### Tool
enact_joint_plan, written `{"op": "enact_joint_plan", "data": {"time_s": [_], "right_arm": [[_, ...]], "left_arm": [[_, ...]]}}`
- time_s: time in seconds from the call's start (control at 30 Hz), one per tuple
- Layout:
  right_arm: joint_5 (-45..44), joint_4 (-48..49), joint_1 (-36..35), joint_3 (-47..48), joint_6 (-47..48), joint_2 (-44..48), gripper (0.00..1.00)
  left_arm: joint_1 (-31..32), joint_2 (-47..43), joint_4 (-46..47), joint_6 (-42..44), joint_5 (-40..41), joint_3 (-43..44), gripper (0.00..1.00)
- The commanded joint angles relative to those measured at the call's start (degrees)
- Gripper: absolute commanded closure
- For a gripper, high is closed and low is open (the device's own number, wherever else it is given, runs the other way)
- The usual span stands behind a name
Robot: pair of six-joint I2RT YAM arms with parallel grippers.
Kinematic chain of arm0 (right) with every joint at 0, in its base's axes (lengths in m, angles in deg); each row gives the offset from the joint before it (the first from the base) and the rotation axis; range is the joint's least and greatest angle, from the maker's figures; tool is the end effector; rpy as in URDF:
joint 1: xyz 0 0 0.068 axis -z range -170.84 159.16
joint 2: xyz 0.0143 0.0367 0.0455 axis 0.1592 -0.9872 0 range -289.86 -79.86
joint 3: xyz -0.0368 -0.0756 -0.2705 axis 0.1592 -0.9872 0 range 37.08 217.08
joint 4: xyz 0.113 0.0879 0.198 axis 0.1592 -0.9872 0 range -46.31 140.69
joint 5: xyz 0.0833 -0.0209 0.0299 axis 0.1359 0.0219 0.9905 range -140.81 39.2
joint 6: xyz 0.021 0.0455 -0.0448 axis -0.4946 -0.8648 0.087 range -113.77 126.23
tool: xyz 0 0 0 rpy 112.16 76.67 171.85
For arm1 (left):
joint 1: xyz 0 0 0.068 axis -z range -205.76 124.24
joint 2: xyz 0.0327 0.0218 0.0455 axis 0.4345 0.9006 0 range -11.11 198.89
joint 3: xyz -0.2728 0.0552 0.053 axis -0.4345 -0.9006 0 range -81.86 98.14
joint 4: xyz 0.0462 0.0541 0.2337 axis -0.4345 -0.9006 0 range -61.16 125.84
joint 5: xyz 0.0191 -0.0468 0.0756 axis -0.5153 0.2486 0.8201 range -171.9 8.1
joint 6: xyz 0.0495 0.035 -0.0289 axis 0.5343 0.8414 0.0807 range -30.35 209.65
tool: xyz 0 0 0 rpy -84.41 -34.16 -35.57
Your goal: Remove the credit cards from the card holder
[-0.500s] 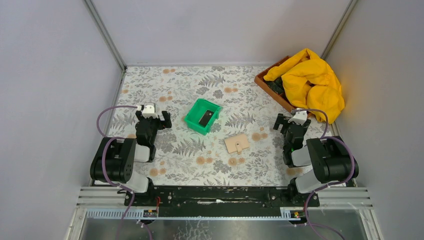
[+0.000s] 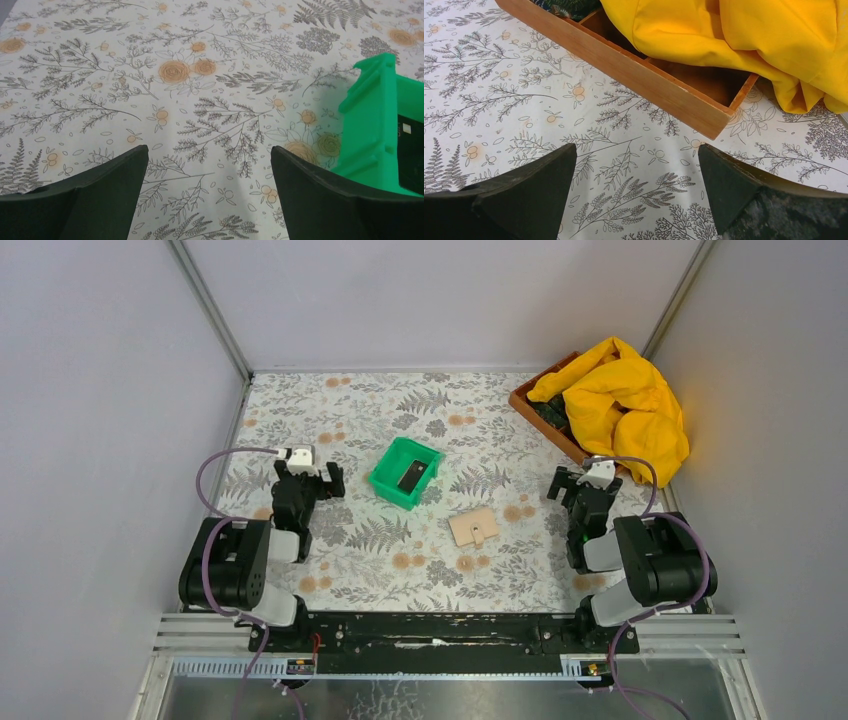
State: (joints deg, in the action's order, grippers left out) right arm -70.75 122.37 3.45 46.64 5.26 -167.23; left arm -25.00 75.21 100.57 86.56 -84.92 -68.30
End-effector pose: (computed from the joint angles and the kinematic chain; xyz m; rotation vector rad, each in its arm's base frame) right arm 0.2383 0.0055 0.1658 0.1928 1.6643 -0.2039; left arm 0.2530 -0.0062 0.1713 0.0042 1.7119 -0.0950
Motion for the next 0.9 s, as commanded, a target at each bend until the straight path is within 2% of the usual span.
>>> {"op": "enact_joint_plan", "data": {"time_s": [0.0,0.07,0.13,0.23,0.27,0.33,0.4,0.43,0.5,0.57,0.67,0.73,0.8,0.87], "right_arm": [[3.0,0.0,1.4,1.1,0.5,3.2,0.01],[4.4,-6.8,1.1,2.2,1.0,8.5,0.01],[9.8,-22.1,1.0,6.9,0.5,15.1,0.01],[15.4,-34.6,0.1,13.3,-10.7,20.0,0.01],[15.6,-36.0,-2.3,15.0,-10.0,20.0,0.01],[8.3,-40.1,-9.8,18.7,-6.5,19.3,0.00],[4.2,-47.9,-13.5,24.5,-11.2,17.3,0.00],[5.2,-50.9,-13.9,27.1,-14.8,15.6,0.01],[5.5,-54.6,-15.5,31.0,-18.6,10.9,0.01],[4.8,-60.0,-18.0,35.9,-16.6,5.7,0.01],[6.8,-63.9,-18.3,39.8,-18.6,0.1,0.01],[7.2,-65.9,-17.8,40.6,-21.8,-1.9,0.01],[9.6,-60.5,-16.0,36.3,-23.4,-0.7,0.01],[9.1,-54.9,-15.1,32.0,-23.7,1.0,0.01]], "left_arm": [[1.3,-6.5,-13.5,1.4,2.8,5.8,0.00],[2.8,-10.4,-14.3,3.1,3.0,5.1,0.00],[5.9,-15.9,-14.8,3.8,4.3,3.8,0.00],[14.2,-24.2,-20.1,6.6,7.5,4.9,0.00],[18.2,-25.1,-23.1,8.7,10.6,6.6,0.00],[25.5,-24.3,-30.6,4.9,20.6,13.2,0.00],[27.6,-22.0,-39.9,-0.5,22.2,18.6,0.00],[28.6,-20.6,-41.6,-2.0,23.2,19.8,0.00],[29.5,-18.5,-41.5,-2.3,24.3,20.4,0.00],[29.6,-17.3,-42.2,-3.7,25.1,21.2,0.00],[29.5,-17.1,-41.9,-7.4,29.7,21.7,0.00],[29.6,-16.5,-45.2,-13.5,31.3,24.6,0.00],[29.7,-14.3,-50.8,-15.2,23.4,29.2,0.00],[30.8,-11.7,-51.5,-13.8,16.5,31.7,0.00]]}}
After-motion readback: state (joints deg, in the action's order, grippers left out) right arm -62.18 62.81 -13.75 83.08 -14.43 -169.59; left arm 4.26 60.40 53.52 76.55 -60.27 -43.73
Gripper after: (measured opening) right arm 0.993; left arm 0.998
